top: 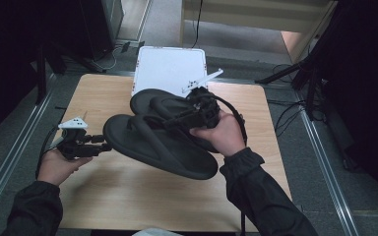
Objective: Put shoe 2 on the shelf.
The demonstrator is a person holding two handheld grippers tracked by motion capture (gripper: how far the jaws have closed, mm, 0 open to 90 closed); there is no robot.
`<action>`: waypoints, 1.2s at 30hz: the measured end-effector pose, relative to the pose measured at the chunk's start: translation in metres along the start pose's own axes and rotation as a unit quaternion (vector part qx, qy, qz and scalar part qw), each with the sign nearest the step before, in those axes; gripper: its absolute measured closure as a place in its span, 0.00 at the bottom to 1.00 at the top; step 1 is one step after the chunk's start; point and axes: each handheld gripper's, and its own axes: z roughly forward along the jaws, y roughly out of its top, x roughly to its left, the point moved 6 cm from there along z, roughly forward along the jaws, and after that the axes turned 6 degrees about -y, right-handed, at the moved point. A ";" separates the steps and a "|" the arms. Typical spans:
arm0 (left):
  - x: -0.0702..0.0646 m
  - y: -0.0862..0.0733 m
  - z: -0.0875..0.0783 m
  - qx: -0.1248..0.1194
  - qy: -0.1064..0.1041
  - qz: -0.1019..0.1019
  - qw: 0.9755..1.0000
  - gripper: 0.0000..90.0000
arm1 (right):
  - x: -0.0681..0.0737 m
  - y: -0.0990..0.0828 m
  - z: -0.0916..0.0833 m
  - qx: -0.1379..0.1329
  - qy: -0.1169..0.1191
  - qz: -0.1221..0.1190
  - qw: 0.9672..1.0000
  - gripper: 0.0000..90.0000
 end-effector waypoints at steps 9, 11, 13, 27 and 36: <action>-0.001 0.002 0.003 0.002 -0.004 0.003 1.000 0.51 | -0.017 0.042 -0.011 -0.005 -0.073 0.033 0.997 0.86; -0.001 0.003 0.004 0.003 -0.004 0.005 1.000 0.51 | -0.025 0.048 -0.010 -0.006 -0.091 0.044 0.995 0.86; -0.002 0.004 0.005 0.003 -0.006 0.007 1.000 0.51 | -0.038 0.055 -0.006 -0.009 -0.121 0.065 0.990 0.86; -0.007 0.011 0.017 0.009 -0.022 0.019 1.000 0.52 | -0.120 0.093 0.040 -0.060 -0.274 0.190 0.941 0.86; -0.012 0.013 0.022 0.012 -0.034 0.028 0.999 0.52 | -0.153 0.104 0.054 -0.127 -0.293 0.307 0.896 0.86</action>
